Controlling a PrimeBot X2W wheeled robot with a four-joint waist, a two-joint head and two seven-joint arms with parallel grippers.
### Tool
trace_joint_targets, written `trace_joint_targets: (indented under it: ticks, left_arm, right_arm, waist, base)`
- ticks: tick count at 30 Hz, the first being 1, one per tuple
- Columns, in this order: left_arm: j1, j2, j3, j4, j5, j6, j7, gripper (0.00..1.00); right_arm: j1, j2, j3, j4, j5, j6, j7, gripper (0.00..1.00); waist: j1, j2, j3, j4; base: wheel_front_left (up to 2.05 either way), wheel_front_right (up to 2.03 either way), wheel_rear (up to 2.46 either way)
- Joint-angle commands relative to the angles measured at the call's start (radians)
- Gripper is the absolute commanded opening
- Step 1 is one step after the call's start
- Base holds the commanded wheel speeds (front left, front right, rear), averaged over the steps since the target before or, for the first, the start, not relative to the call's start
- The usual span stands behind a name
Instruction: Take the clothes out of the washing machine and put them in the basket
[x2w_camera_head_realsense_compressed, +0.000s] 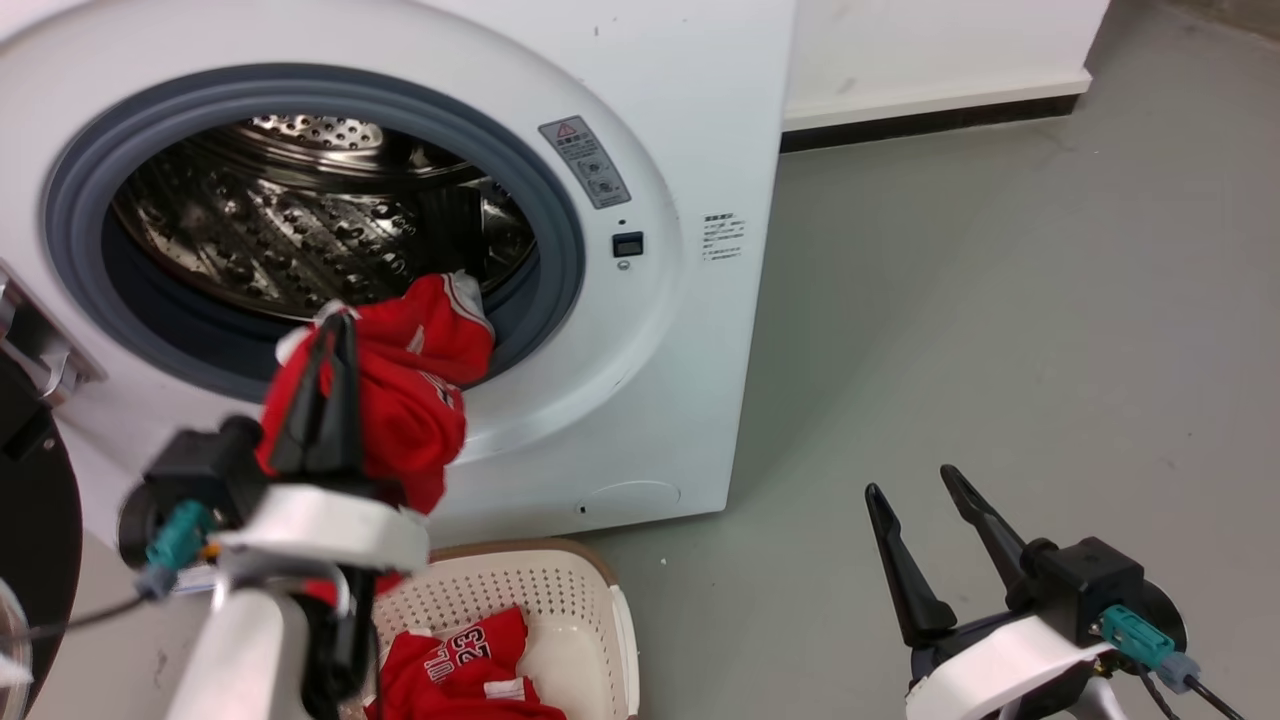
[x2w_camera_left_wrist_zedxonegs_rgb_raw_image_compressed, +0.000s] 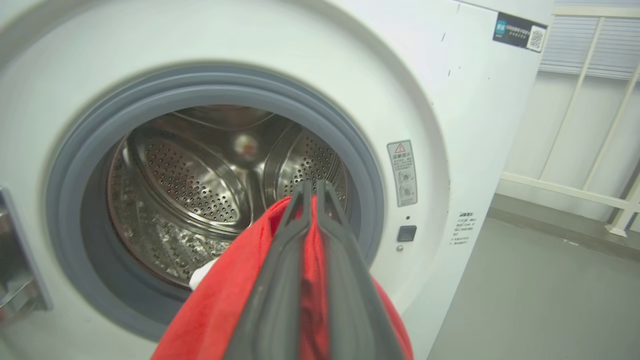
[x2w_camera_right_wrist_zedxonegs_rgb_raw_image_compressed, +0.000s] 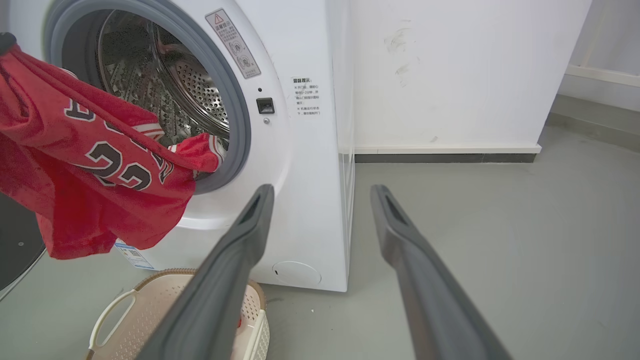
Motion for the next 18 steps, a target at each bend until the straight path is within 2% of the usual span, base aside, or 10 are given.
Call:
trace_joint_targets:
  ticks: [1,5,8,13,18]
  left_arm:
    - [0.036,-0.012,-0.009,-0.039,-0.002,0.010,0.007,0.00]
    - [0.120,-0.040,-0.034,-0.102,-0.011,0.029,0.027,0.00]
    - [0.173,-0.061,-0.049,-0.089,-0.025,0.035,0.035,0.00]
    - [0.250,-0.103,-0.095,-0.017,-0.054,0.027,0.038,0.00]
    - [0.258,-0.124,-0.148,0.099,-0.069,0.005,0.026,0.00]
  right_arm:
    - [0.008,0.002,0.000,-0.012,-0.002,-0.001,0.004,1.00]
    - [-0.008,0.002,0.002,-0.021,-0.008,-0.001,0.005,1.00]
    - [-0.017,0.002,0.014,-0.023,-0.008,-0.001,0.008,1.00]
    - [-0.037,0.002,0.024,-0.028,-0.006,-0.001,0.009,1.00]
    - [-0.058,0.002,0.027,-0.036,-0.012,-0.001,0.012,1.00]
  waist:
    - [0.0002,0.0000,0.011,0.010]
    - [0.0002,0.0000,0.037,0.026]
    - [0.0002,0.0000,0.054,0.025]
    - [0.0002,0.0000,0.096,0.019]
    - [0.0002,0.0000,0.157,0.015]
  base:
    - [0.00,0.00,0.00]
    - [0.00,0.00,0.00]
    - [0.00,0.00,0.00]
    - [0.00,0.00,0.00]
    - [0.00,0.00,0.00]
